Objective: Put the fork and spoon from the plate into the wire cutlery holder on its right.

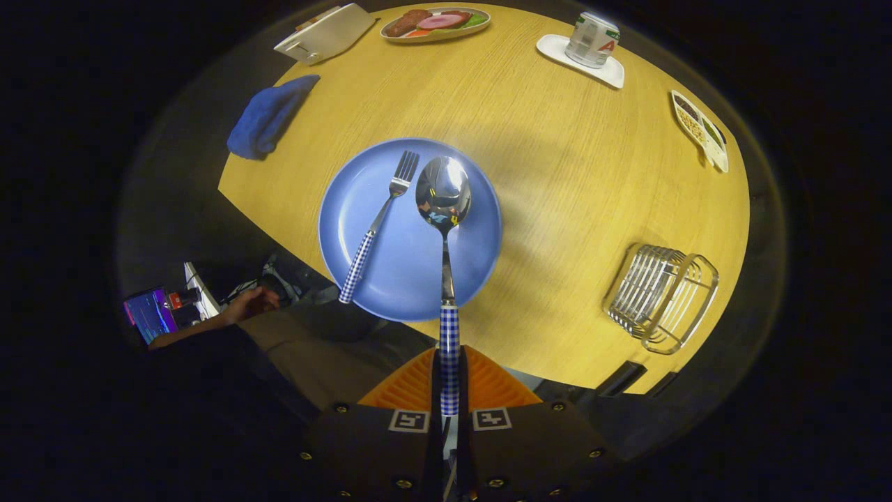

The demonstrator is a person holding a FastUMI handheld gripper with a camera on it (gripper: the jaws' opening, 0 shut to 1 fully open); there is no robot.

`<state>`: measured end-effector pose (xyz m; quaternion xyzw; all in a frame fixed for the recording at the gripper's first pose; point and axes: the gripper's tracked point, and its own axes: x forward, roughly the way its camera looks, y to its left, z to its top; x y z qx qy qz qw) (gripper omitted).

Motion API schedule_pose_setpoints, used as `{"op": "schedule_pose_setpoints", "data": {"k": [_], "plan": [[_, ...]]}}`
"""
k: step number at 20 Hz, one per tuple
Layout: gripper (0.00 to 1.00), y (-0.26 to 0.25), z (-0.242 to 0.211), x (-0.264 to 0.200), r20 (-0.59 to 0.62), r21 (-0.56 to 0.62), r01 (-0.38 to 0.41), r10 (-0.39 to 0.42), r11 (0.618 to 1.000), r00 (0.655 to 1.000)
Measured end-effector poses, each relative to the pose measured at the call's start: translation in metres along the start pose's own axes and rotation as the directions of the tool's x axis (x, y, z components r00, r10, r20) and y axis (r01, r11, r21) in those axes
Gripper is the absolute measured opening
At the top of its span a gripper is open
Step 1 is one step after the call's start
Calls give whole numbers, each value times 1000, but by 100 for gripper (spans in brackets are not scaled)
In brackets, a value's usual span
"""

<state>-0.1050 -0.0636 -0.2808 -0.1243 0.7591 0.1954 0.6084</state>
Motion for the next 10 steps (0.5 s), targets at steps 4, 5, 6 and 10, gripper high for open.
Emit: {"op": "schedule_pose_setpoints", "data": {"k": [4,5,6,10], "plan": [[8,-33,-31,-30,-56,-36,69,-71,997,996],[8,-41,-39,-37,-70,-40,87,-89,995,994],[8,-50,-45,-42,-79,-38,103,-106,994,991],[8,-80,-68,-62,-124,-21,142,-144,990,982]]}}
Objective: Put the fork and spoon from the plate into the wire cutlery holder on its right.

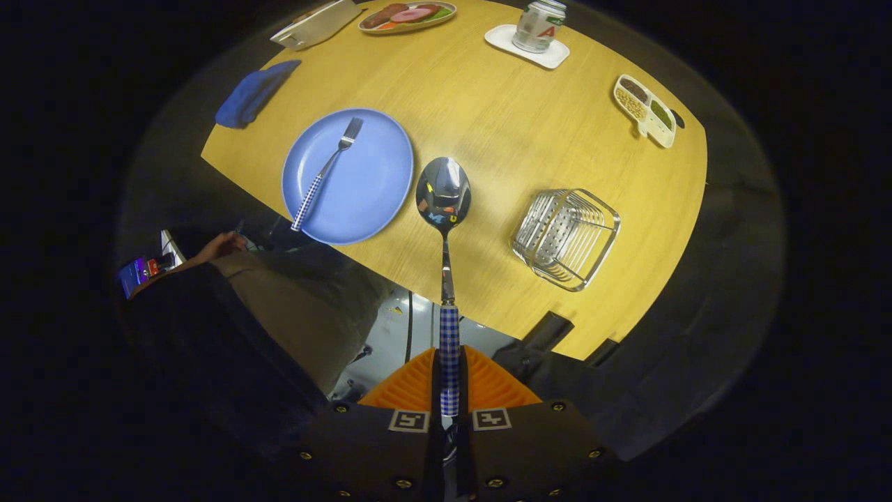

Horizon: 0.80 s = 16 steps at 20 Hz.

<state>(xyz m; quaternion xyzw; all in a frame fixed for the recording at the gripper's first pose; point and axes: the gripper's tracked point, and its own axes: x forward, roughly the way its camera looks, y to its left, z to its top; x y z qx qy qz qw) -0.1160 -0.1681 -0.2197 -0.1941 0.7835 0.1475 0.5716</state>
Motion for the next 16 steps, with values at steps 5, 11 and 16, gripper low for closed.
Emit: {"op": "schedule_pose_setpoints", "data": {"k": [5,11,16], "plan": [[8,-48,-19,-10,-65,42,57,-55,997,996],[8,-89,-23,5,-163,72,110,-97,991,982],[8,-98,-10,18,-252,51,119,-103,992,962]]}}
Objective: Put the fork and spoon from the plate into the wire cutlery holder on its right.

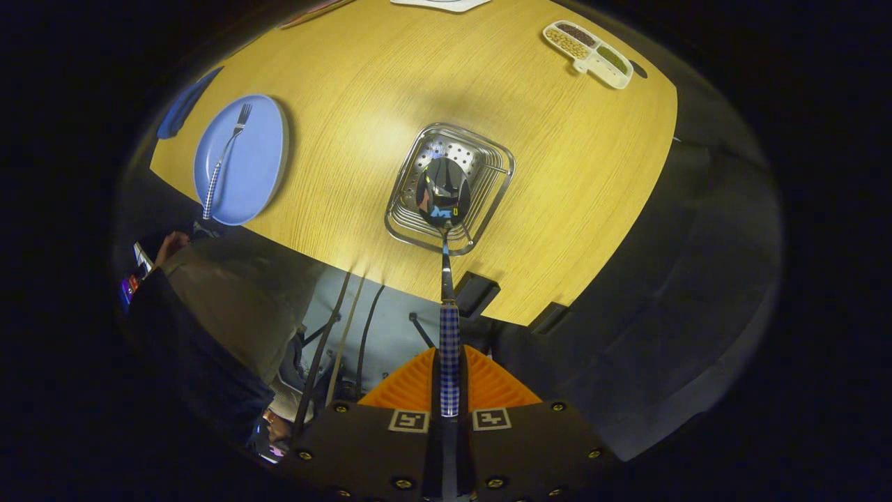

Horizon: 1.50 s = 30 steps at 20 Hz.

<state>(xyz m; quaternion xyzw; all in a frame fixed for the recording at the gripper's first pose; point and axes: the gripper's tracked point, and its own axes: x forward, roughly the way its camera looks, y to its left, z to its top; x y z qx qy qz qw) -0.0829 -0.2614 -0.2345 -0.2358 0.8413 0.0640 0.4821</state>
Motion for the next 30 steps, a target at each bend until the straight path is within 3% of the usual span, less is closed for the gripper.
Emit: {"op": "schedule_pose_setpoints", "data": {"k": [10,20,22,23,24,27,30], "plan": [[8,-11,25,12,-172,-71,57,-68,996,983],[13,-16,47,9,-167,-53,84,-92,995,982],[20,-15,45,4,-149,-38,73,-78,997,986],[35,-14,44,2,-136,-29,66,-69,997,988],[42,-13,42,0,-119,-21,56,-58,998,991],[77,-10,38,-10,-49,2,54,-54,999,997],[90,-6,30,-19,38,21,44,-45,999,998]]}}
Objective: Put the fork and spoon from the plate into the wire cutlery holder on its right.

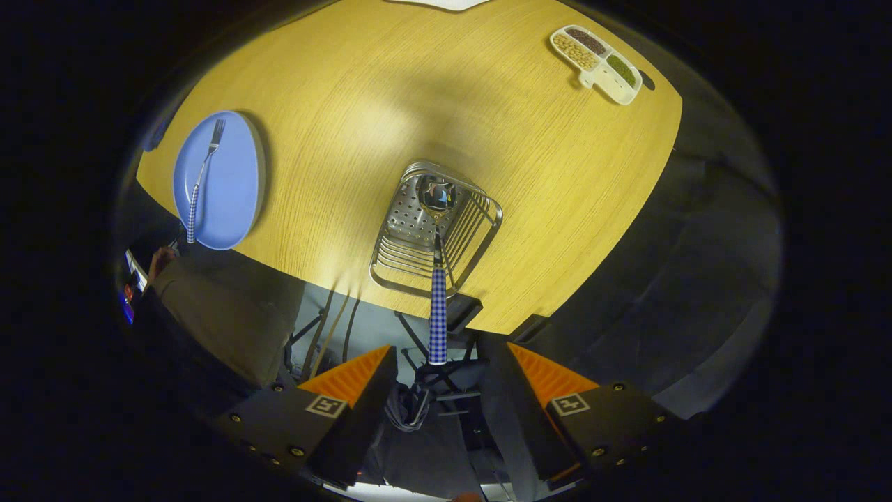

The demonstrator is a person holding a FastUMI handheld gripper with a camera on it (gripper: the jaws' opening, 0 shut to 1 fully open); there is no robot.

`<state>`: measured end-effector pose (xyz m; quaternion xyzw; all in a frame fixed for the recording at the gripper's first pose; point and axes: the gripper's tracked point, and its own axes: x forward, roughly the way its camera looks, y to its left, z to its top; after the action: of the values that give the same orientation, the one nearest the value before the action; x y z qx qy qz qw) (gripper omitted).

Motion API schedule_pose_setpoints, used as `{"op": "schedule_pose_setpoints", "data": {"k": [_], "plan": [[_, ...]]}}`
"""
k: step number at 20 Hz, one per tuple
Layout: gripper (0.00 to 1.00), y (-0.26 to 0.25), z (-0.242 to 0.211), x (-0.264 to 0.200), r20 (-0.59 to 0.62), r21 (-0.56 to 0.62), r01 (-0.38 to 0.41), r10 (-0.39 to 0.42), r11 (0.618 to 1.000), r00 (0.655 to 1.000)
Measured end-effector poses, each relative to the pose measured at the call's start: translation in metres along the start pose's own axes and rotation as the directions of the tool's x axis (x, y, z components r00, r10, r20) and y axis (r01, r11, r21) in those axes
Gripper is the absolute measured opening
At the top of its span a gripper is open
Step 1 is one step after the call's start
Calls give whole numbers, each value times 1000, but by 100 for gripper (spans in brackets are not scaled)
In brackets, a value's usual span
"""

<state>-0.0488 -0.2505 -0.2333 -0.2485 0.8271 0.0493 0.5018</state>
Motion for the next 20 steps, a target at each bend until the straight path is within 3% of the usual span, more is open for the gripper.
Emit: {"op": "schedule_pose_setpoints", "data": {"k": [1,10,16,20], "plan": [[100,3,-2,-4,33,9,-4,4,1000,999],[97,47,-16,-28,288,121,-76,38,990,957],[97,117,0,-30,387,86,-173,127,981,913],[97,156,11,-24,407,37,-179,149,983,901]]}}
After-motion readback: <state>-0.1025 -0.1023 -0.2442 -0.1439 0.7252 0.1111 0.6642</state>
